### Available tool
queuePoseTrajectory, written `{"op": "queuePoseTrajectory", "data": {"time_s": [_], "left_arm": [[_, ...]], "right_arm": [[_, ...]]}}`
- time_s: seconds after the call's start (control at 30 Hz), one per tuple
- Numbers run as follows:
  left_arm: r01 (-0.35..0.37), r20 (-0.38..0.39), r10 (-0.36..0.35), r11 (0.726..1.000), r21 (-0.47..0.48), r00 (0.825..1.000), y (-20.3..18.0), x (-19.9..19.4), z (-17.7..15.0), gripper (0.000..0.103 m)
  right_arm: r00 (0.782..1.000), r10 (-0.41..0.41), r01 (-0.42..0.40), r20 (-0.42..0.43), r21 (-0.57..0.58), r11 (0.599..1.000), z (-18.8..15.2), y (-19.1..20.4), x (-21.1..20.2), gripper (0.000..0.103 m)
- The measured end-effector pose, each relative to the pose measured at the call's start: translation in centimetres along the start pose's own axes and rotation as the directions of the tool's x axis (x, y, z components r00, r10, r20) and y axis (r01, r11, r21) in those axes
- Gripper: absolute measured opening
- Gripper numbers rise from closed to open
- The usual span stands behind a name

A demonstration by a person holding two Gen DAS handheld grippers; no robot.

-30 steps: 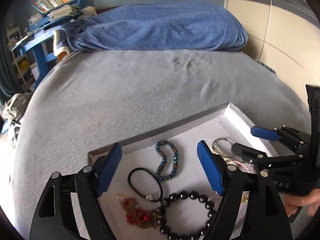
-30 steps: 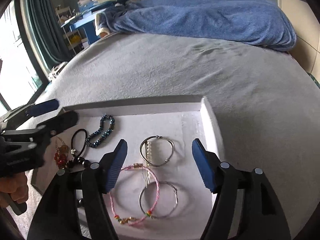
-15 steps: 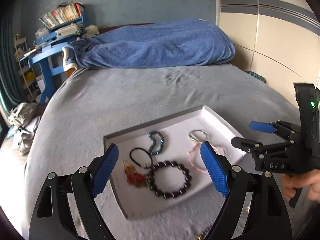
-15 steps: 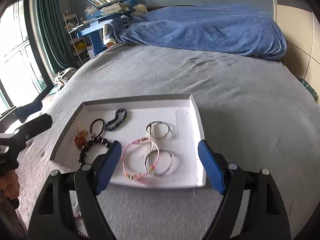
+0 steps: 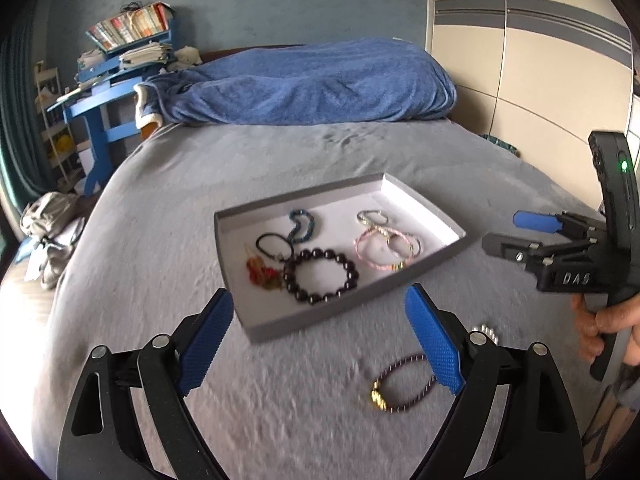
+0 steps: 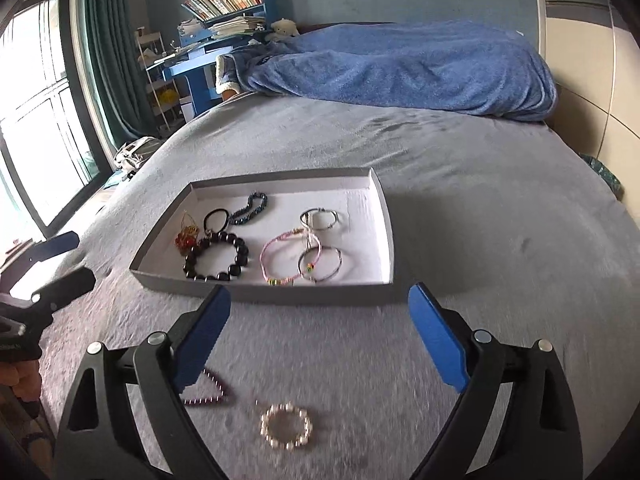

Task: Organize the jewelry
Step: 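Withdraw both tools toward the garnet bracelet and pearl hair clip, then grasp the garnet bead bracelet with the left tool while the right tool grasps the pearl ring hair clip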

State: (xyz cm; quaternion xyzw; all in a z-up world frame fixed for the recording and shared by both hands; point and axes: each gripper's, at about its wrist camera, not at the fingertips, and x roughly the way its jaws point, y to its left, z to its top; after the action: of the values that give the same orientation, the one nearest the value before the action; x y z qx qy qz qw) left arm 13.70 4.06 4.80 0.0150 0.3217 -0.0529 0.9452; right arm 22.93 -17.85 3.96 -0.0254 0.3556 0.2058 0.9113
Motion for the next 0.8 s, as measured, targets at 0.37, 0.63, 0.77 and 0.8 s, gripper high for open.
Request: {"op": "queuePoseTrajectory", "data": {"time_s": [0.37, 0.63, 0.77, 0.8], "left_arm": [[0.032, -0.05, -0.029, 0.998, 0.063, 0.998, -2.2, -0.6, -4.5, 0.088], [0.047, -0.073, -0.038, 0.992, 0.117, 0.997, -3.8, -0.3, -6.0, 0.088], [0.047, -0.09, -0.036, 0.991, 0.122, 0.995, -3.9, 0.1, -6.6, 0.088], [0.047, -0.094, -0.035, 0.991, 0.124, 0.995, -3.9, 0.2, -6.7, 0.088]], "right_arm": [[1.0, 0.0, 0.0, -0.024, 0.006, 1.0, -4.3, -0.2, -1.6, 0.091], [0.999, 0.0, 0.0, -0.04, 0.02, 1.0, -6.7, -1.4, -1.8, 0.091], [0.998, -0.012, 0.012, -0.058, 0.01, 1.0, -8.3, -2.5, -2.0, 0.091], [0.998, -0.015, 0.015, -0.061, 0.01, 1.0, -8.5, -2.7, -2.1, 0.091]]}}
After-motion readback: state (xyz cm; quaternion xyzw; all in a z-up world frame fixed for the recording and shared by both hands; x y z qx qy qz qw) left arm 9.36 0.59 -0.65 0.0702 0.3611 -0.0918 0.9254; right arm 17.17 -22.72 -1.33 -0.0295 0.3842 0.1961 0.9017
